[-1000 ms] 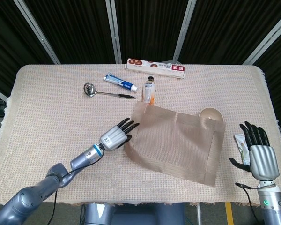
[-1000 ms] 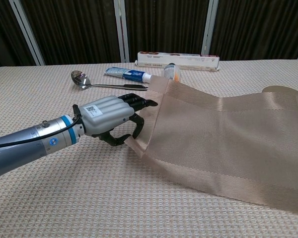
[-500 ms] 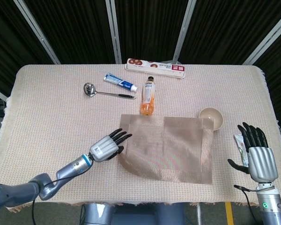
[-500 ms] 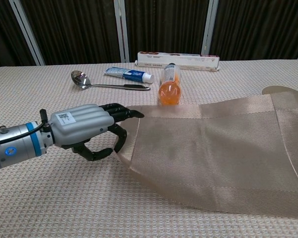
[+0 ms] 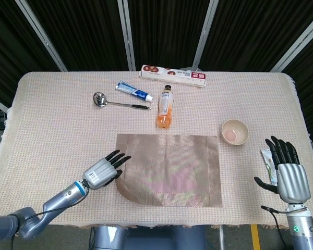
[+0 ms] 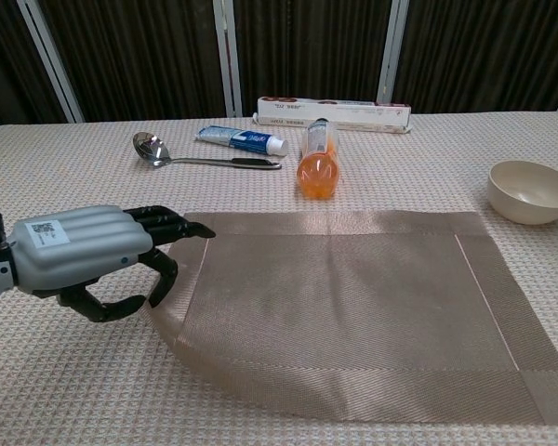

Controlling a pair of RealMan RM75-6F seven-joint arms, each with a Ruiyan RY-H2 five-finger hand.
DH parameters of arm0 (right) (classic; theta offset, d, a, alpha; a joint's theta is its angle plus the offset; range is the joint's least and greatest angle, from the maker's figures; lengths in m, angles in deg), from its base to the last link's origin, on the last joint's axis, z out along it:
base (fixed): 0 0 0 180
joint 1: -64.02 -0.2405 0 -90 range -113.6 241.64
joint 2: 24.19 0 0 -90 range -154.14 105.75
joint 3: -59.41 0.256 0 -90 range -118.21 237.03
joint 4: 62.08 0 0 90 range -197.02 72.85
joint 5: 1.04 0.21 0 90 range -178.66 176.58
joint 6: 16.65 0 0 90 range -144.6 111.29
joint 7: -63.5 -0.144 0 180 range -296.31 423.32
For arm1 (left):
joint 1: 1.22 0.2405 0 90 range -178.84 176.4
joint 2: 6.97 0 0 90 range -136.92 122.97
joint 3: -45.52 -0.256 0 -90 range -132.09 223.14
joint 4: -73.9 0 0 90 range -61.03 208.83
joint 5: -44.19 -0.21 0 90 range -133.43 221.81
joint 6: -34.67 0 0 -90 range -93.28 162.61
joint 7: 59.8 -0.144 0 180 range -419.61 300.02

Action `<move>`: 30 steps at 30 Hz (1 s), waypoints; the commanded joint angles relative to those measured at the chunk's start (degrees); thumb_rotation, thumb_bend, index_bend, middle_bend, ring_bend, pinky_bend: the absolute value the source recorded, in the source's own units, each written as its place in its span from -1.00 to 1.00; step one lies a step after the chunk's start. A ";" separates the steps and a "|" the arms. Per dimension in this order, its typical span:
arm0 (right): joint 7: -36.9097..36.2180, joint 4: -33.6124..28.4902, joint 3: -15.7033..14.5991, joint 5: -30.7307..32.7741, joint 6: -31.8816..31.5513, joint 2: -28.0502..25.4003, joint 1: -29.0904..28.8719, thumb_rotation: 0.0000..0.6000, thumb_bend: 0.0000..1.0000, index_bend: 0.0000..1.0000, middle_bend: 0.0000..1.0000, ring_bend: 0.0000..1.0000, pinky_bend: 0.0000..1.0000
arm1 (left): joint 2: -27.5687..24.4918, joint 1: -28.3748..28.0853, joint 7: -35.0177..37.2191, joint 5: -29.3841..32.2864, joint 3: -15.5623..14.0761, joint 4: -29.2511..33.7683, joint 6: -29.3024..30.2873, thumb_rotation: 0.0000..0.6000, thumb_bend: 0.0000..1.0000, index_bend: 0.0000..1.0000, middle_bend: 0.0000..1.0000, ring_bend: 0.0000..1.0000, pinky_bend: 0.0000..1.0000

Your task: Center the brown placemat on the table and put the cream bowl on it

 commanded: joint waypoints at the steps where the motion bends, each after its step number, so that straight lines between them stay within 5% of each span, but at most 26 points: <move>1: 0.08 -0.03 -0.02 -0.10 0.01 -0.01 0.02 1.00 -1.00 -1.00 -1.00 -1.00 -1.00 | -1.85 1.55 -2.46 1.24 -0.86 2.53 0.09 1.00 -0.05 0.32 -1.00 -1.00 -1.00; 12: -0.28 -0.77 -0.17 -0.87 -0.37 -0.55 0.40 1.00 -1.00 -1.00 -1.00 -1.00 -1.00 | -8.04 5.57 -7.58 3.76 -3.55 10.33 0.63 1.00 -0.05 0.31 -1.00 -1.00 -1.00; 30: -0.81 -1.17 -0.20 -1.64 -0.68 -1.07 0.71 1.00 -1.00 -1.00 -1.00 -1.00 -1.00 | -10.58 8.67 -7.00 2.15 -4.78 10.62 1.88 1.00 -0.11 0.27 -1.00 -1.00 -1.00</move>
